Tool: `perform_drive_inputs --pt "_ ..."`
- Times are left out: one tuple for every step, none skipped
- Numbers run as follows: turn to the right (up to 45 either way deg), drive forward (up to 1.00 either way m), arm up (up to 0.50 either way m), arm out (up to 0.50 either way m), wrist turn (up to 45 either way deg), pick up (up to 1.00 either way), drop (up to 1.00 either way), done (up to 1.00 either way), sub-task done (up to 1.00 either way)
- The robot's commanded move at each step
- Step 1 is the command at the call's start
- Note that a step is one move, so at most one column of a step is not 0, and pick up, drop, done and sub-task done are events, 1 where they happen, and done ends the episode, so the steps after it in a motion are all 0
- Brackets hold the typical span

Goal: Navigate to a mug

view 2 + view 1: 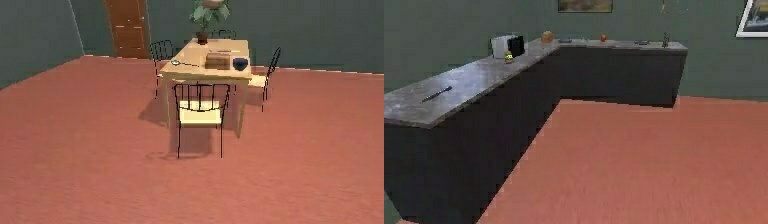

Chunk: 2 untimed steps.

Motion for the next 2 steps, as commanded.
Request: perform_drive_inputs --pt "0.0 1.0 0.0 0.0 0.0 0.0 0.0 0.0 0.0" --pt "0.0 0.5 0.0 0.0 0.0 0.0 0.0 0.0 0.0"
